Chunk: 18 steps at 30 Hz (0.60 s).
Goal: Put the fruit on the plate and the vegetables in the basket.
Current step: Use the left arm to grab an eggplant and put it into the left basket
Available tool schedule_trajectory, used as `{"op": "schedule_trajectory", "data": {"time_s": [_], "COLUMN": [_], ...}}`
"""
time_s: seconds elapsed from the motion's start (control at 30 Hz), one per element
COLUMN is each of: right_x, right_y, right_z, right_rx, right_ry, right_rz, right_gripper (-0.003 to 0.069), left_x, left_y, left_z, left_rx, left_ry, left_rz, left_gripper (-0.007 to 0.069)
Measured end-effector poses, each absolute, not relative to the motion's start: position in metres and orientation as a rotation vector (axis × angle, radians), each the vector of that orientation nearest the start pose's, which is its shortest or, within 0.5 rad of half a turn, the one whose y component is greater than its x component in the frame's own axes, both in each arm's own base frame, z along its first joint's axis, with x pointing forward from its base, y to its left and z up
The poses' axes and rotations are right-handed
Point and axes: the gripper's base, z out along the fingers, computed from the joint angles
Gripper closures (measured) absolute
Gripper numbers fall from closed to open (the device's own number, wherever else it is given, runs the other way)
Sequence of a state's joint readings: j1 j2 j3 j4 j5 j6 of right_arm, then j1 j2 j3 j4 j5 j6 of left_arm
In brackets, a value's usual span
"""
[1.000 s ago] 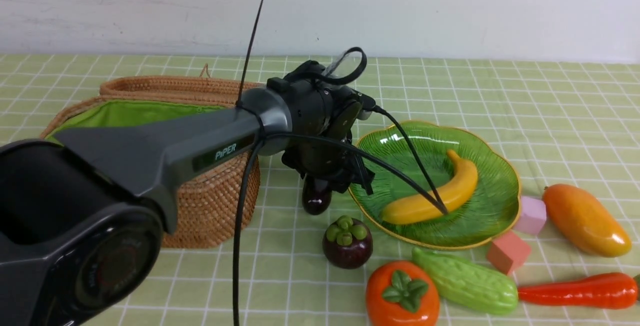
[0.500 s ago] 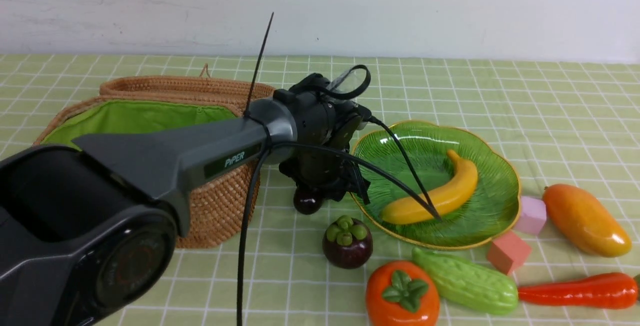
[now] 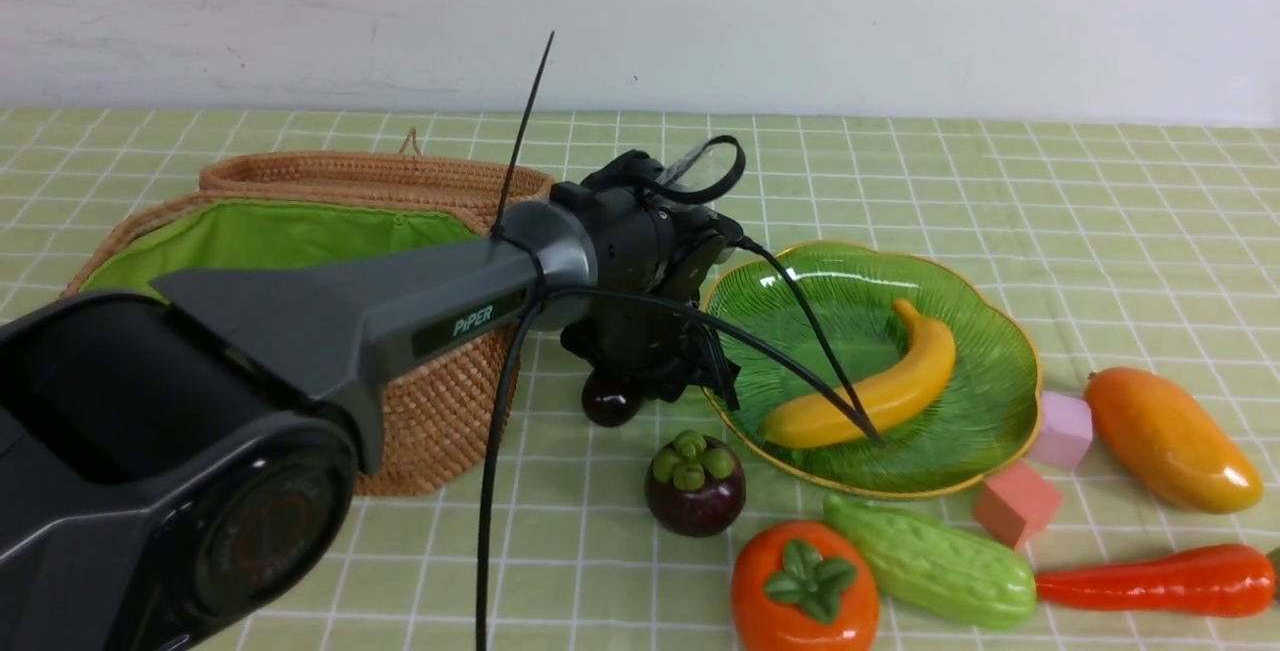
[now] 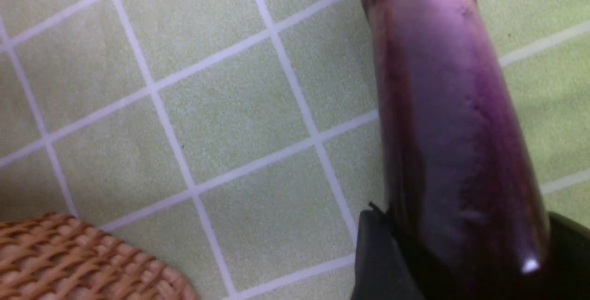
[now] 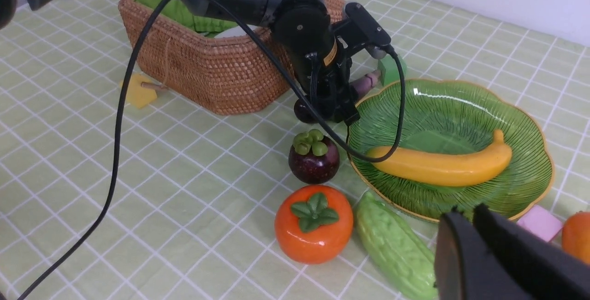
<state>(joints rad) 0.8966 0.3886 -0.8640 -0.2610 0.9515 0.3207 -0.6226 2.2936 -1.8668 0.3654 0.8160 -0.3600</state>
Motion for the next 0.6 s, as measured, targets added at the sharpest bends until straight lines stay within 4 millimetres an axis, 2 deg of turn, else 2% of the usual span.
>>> {"op": "schedule_trajectory", "data": {"time_s": [0.13, 0.27, 0.33, 0.43, 0.5, 0.53, 0.6], "right_x": [0.038, 0.038, 0.038, 0.038, 0.039, 0.039, 0.039], "right_y": [0.016, 0.016, 0.016, 0.017, 0.017, 0.017, 0.017], "right_z": [0.386, 0.386, 0.386, 0.387, 0.388, 0.388, 0.389], "right_rx": [-0.567, -0.567, -0.566, -0.565, -0.564, -0.564, -0.562], "right_ry": [1.883, 1.882, 1.879, 1.871, 1.859, 1.857, 1.844], "right_rz": [0.495, 0.494, 0.496, 0.497, 0.497, 0.498, 0.505], "right_gripper": [0.065, 0.067, 0.0673, 0.0673, 0.0673, 0.0673, 0.0673], "left_x": [0.416, 0.413, 0.408, 0.403, 0.394, 0.393, 0.38], "left_y": [-0.269, -0.266, -0.262, -0.26, -0.258, -0.258, -0.254], "left_z": [0.172, 0.189, 0.211, 0.226, 0.246, 0.25, 0.277], "left_rx": [0.592, 0.578, 0.559, 0.56, 0.573, 0.573, 0.635], "left_ry": [2.574, 2.562, 2.553, 2.552, 2.561, 2.558, 2.55], "left_rz": [0.128, 0.124, 0.115, 0.094, 0.046, 0.039, -0.027], "left_gripper": [0.0231, 0.0231, 0.0231, 0.0231, 0.0231, 0.0231, 0.0231]}}
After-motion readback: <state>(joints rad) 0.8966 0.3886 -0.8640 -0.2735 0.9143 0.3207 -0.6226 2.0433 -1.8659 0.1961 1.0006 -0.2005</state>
